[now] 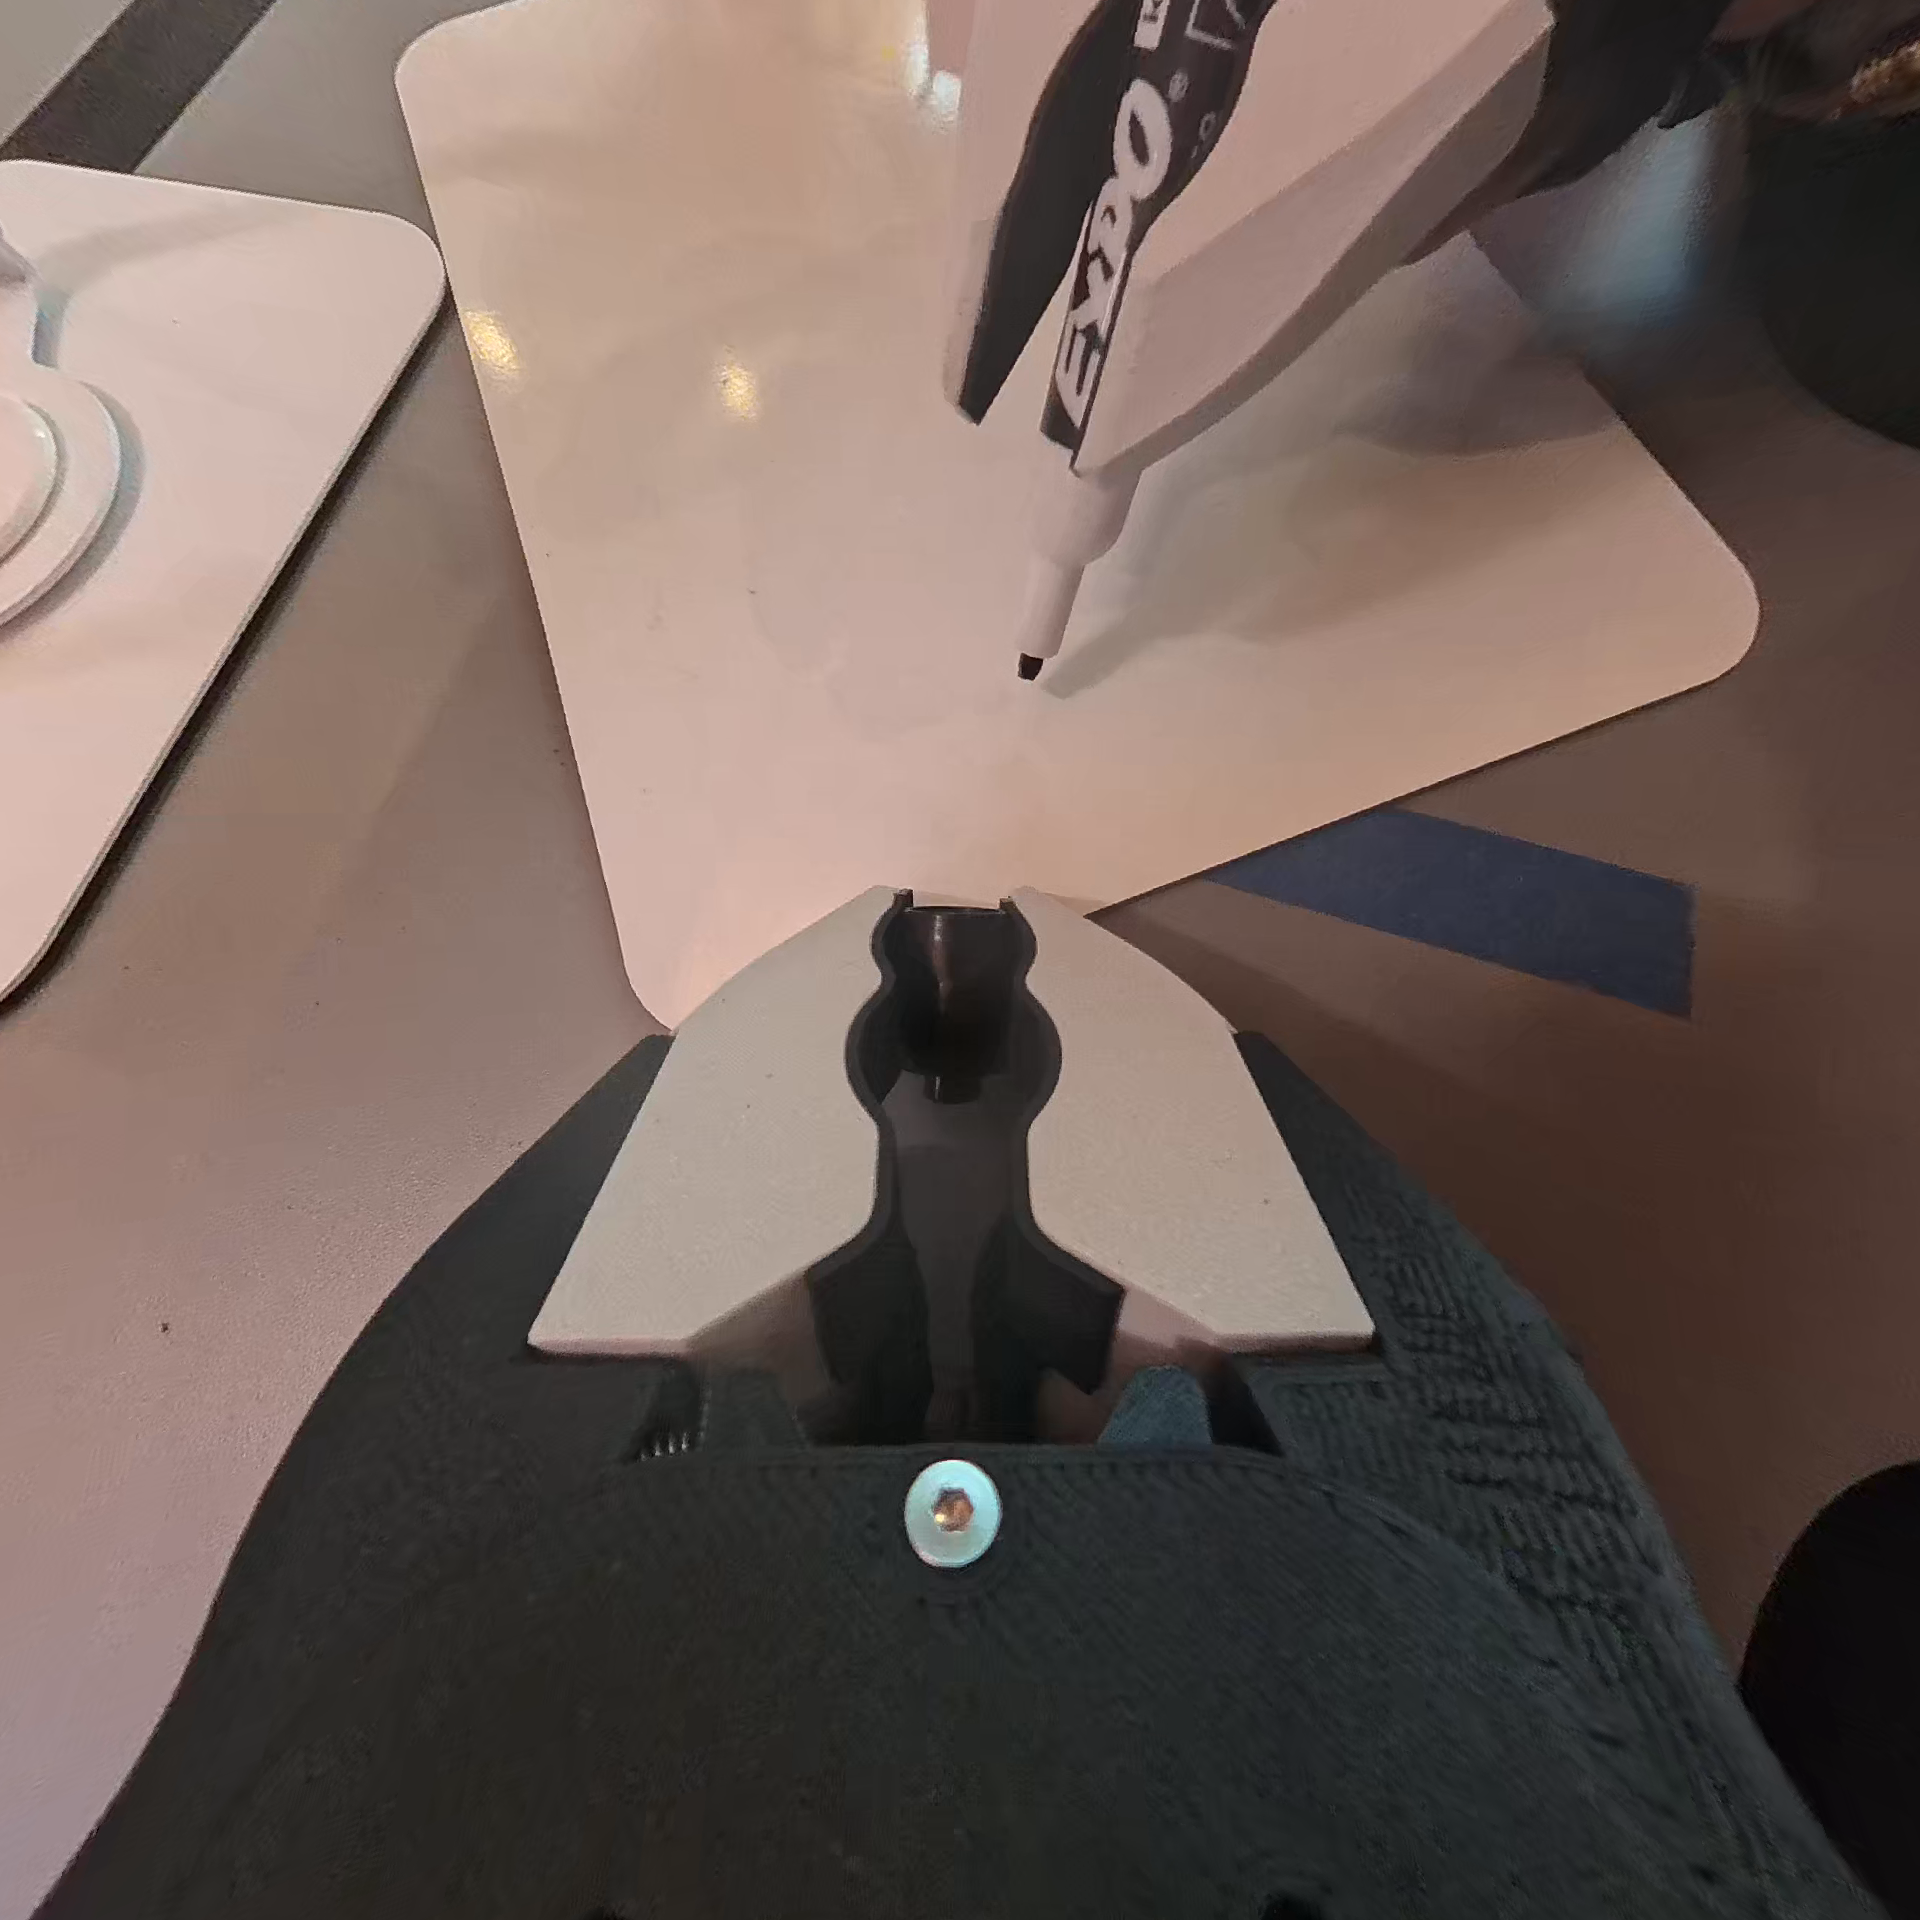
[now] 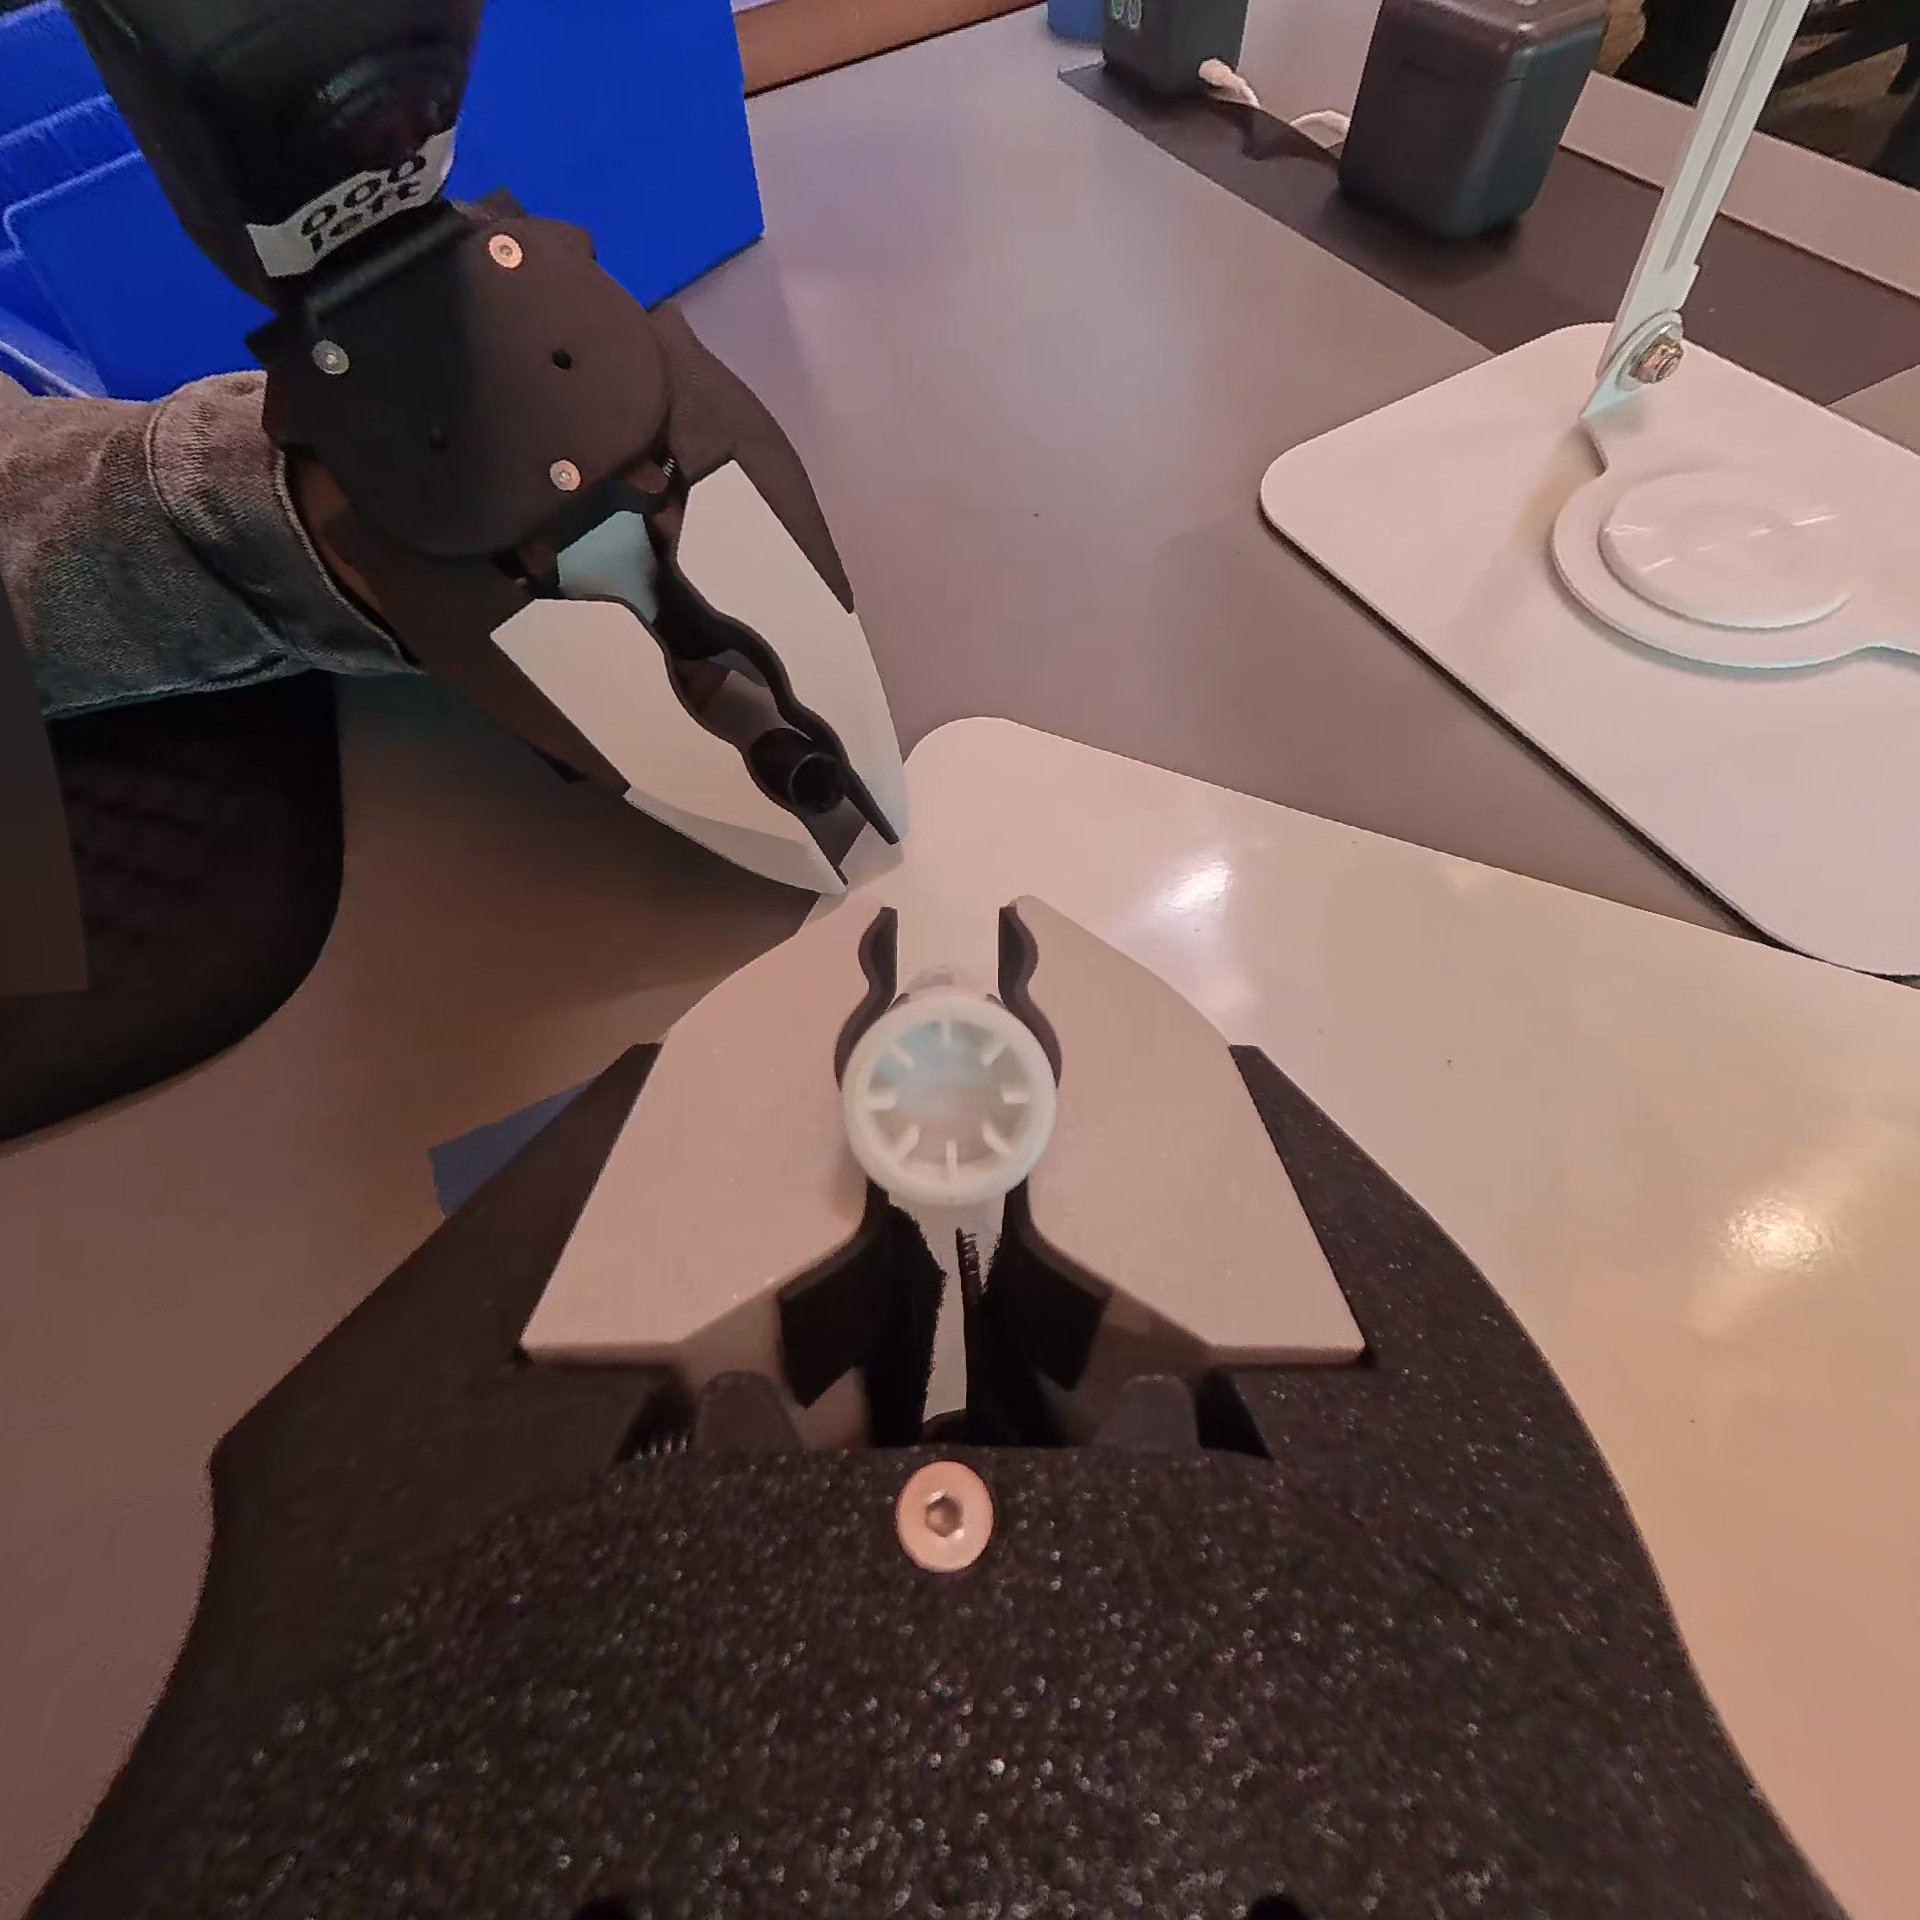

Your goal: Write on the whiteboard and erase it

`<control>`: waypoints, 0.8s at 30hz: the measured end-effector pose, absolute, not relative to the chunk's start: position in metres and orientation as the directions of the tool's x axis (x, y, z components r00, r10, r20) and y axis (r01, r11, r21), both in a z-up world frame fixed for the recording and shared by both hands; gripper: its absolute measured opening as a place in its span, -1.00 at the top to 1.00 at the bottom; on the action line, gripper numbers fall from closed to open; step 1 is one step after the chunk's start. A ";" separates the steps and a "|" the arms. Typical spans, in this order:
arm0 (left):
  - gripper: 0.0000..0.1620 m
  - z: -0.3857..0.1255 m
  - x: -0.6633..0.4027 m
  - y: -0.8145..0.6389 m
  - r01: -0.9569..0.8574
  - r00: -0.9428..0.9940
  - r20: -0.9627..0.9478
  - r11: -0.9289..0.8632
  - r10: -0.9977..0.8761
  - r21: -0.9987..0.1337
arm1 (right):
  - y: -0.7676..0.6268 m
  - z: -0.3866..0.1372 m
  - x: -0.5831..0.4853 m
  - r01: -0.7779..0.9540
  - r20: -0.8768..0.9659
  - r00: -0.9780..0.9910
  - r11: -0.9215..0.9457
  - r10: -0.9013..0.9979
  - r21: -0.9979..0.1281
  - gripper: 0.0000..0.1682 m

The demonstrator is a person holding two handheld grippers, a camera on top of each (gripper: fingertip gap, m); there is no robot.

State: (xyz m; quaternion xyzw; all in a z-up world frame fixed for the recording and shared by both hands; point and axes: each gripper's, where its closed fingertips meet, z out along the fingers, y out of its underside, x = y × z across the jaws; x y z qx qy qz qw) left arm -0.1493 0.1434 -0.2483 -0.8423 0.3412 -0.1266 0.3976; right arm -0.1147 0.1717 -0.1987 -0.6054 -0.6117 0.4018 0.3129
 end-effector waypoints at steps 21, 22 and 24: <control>0.80 -0.248 -0.148 0.143 -0.479 0.731 -0.061 -0.447 -0.679 -0.756 | 0.143 -0.206 -0.094 0.575 -0.085 -0.121 0.000 0.989 -0.818 0.77; 0.80 -0.248 -0.148 0.143 -0.479 0.731 -0.062 -0.447 -0.679 -0.756 | 0.148 -0.206 -0.091 0.580 -0.078 -0.107 -0.001 0.991 -0.815 0.77; 0.80 -0.248 -0.148 0.143 -0.481 0.731 -0.065 -0.445 -0.679 -0.756 | 0.159 -0.205 -0.089 0.582 -0.060 -0.080 -0.003 0.995 -0.813 0.78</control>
